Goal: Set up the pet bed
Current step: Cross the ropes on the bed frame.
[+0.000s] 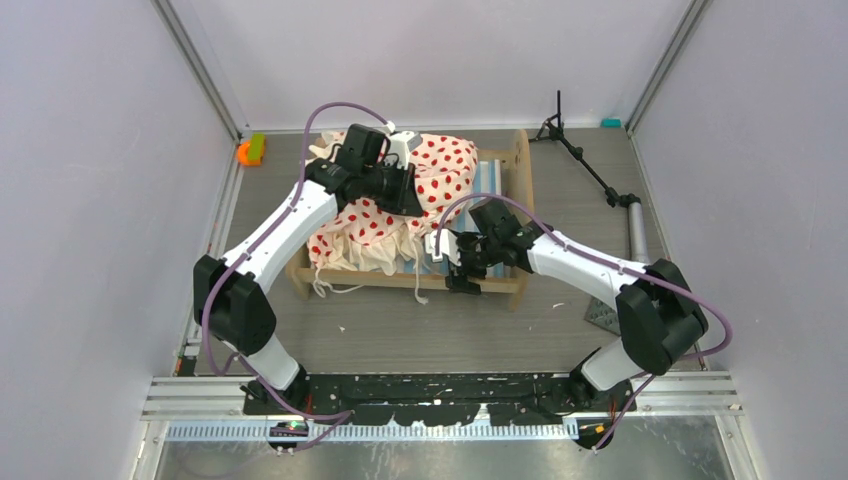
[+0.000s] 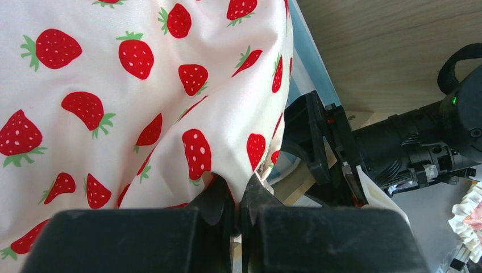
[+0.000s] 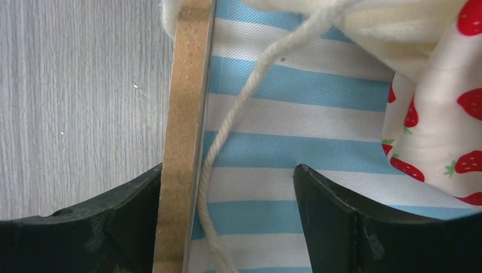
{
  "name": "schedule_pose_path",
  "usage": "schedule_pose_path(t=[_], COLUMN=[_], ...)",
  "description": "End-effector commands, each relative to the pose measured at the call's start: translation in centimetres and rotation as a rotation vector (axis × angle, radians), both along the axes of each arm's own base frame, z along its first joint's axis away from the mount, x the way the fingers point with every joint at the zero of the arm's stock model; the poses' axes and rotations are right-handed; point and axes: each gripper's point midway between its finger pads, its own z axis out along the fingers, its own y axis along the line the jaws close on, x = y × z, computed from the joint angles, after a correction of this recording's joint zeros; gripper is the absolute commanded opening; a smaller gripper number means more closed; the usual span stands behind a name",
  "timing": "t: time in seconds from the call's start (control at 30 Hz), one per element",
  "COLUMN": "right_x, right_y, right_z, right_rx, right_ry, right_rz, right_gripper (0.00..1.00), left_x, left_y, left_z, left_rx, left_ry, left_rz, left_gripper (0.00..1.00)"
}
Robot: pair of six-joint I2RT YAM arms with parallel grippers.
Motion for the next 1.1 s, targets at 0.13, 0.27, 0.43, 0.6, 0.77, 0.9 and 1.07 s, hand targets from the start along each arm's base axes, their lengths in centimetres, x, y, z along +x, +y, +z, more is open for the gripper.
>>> schedule_pose_path(t=[0.13,0.27,0.43,0.6,0.77,0.9,1.07], right_x=[-3.6,-5.8,-7.1,-7.7,-8.5,-8.8,-8.9], right_y=[0.9,0.9,0.9,0.9,0.9,0.7,0.3], right_z=[1.4,1.8,1.9,2.3,2.4,1.5,-0.1], right_rx=[0.025,0.018,0.021,0.013,0.004,-0.026,-0.079], right_ry=[0.105,0.167,0.207,0.237,0.267,0.306,0.333], right_rz=[0.105,0.156,0.187,0.222,0.244,0.245,0.233], right_gripper=[0.75,0.71,0.66,0.52,0.5,0.52,0.52], left_x=[0.7,0.7,0.7,0.7,0.7,0.7,0.7], left_y=[0.0,-0.1,-0.1,-0.2,-0.2,-0.2,-0.2], left_z=[0.4,0.3,0.4,0.3,0.2,0.1,0.1], left_rx=[-0.019,-0.022,-0.023,-0.024,-0.022,-0.022,-0.02], left_ry=[-0.022,-0.017,-0.016,-0.014,-0.011,-0.009,-0.01], left_rz=[0.003,0.002,0.005,0.003,0.003,0.002,0.001], left_gripper=[0.0,0.0,0.0,0.0,0.0,0.0,0.0])
